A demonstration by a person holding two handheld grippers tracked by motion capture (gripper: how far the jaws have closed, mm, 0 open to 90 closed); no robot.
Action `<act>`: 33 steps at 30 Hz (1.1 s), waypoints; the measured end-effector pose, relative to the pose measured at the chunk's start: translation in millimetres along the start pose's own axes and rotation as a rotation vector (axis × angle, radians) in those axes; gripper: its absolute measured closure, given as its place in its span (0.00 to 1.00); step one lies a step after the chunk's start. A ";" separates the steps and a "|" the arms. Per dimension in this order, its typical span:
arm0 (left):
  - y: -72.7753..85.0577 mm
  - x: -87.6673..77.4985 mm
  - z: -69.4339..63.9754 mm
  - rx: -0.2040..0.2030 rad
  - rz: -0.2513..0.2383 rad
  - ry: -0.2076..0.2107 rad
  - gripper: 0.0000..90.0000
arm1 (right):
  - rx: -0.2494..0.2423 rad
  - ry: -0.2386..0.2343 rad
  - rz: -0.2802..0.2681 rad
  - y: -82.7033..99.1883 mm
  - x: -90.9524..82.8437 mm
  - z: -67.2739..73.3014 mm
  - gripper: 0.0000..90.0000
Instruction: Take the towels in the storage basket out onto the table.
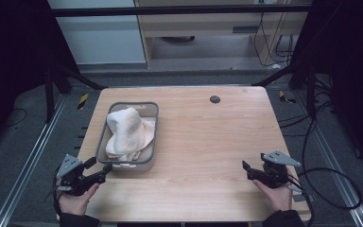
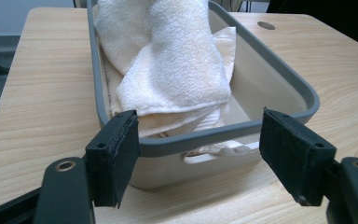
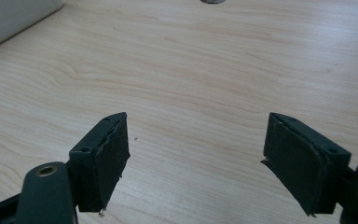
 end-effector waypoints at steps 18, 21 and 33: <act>-26.3 -8.6 -5.5 0.035 -0.020 0.016 0.29 | -0.054 0.010 0.039 5.9 -1.8 2.0 0.23; -30.3 -7.6 -6.7 0.039 -0.019 0.020 0.28 | -0.054 0.013 0.044 6.5 -1.9 2.2 0.22; -45.8 -0.4 -10.8 0.049 -0.024 0.029 0.26 | -0.037 0.009 0.036 5.0 -3.3 0.9 0.22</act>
Point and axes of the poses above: each handheld gripper's, and its own axes: x roughly forward along the jaws, y roughly out of its underside, z roughly to its left, the point moved 5 cm from there along x, roughly forward along the jaws, and after that the axes turned 2 degrees about -x, right-handed, at the moved point
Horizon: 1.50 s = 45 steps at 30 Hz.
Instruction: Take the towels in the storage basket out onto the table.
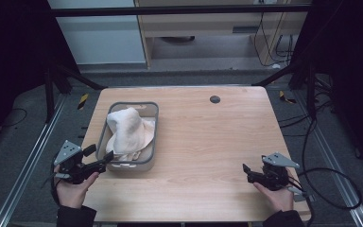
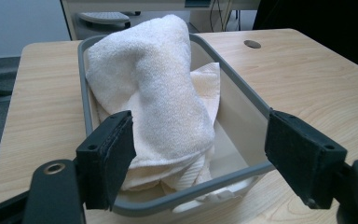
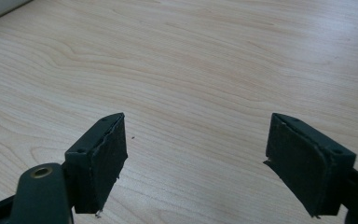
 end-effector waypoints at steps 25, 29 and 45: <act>-25.3 17.5 -5.6 0.015 0.022 0.013 0.24 | 0.008 0.003 0.007 0.3 0.9 -1.0 0.21; -27.7 22.3 -6.0 0.009 0.029 0.016 0.23 | 0.008 0.000 0.007 0.0 2.1 -1.3 0.21; -36.0 42.7 -10.8 0.049 0.091 -0.004 0.22 | 0.014 -0.009 0.011 -0.4 3.9 -1.3 0.21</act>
Point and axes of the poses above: each handheld gripper's, and its own axes: x roughly forward along the jaws, y roughly out of its underside, z roughly to its left, the point moved 5 cm from there along x, roughly forward along the jaws, and after that the axes turned 2 degrees about -x, right-handed, at the moved point
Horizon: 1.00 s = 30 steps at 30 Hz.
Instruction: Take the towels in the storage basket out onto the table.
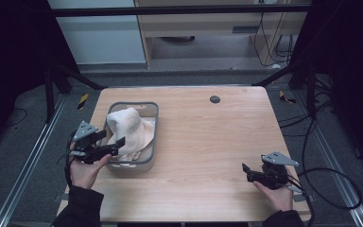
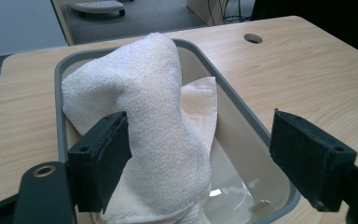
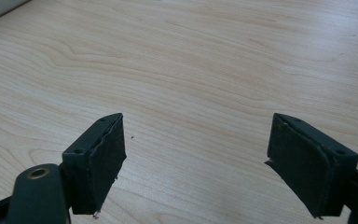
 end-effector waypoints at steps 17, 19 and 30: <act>-10.2 28.3 1.0 0.019 0.058 -0.035 0.21 | 0.005 -0.009 0.005 -0.4 0.9 0.0 0.20; -11.2 30.3 2.8 0.014 0.060 -0.038 0.21 | -0.002 -0.005 0.005 -0.2 1.5 -0.7 0.20; -13.5 41.8 10.0 0.014 0.088 -0.069 0.21 | 0.003 -0.014 0.010 -0.4 2.4 0.0 0.20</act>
Point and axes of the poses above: each handheld gripper's, and its own axes: x roughly forward along the jaws, y roughly out of its underside, z roughly to its left, the point moved 5 cm from there along x, roughly forward along the jaws, and after that the axes turned 2 degrees about -x, right-handed, at the moved point
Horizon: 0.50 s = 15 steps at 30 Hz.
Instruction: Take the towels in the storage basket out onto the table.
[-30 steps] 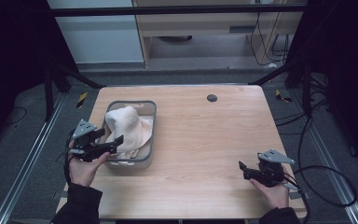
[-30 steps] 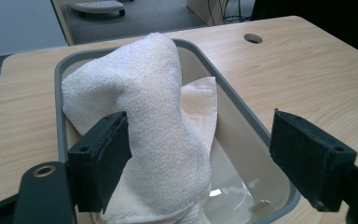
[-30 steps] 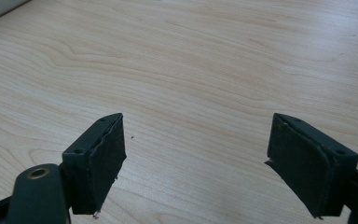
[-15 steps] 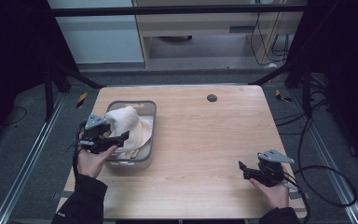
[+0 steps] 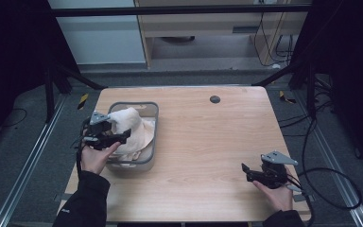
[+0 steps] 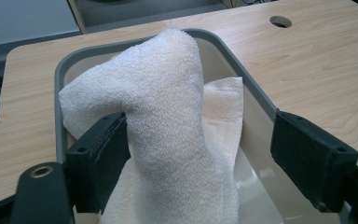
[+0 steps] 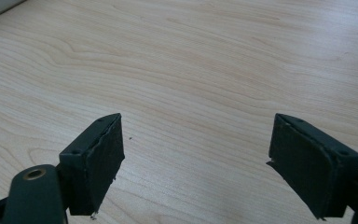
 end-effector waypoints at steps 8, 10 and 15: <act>-4.1 9.7 2.2 0.000 0.017 -0.018 0.20 | -0.013 0.002 0.004 0.5 1.7 -0.6 0.19; -5.0 12.1 3.0 -0.003 0.020 -0.021 0.20 | -0.012 0.001 0.005 0.5 1.7 -0.6 0.19; -4.9 18.4 5.4 0.000 0.035 -0.035 0.19 | -0.013 0.000 0.010 0.8 2.5 -0.6 0.19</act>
Point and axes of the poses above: each handheld gripper's, and its own axes: x roughly forward along the jaws, y roughly out of its underside, z roughly to its left, the point moved 5 cm from there along x, roughly forward along the jaws, and after that the axes turned 2 degrees about -x, right-handed, at the moved point
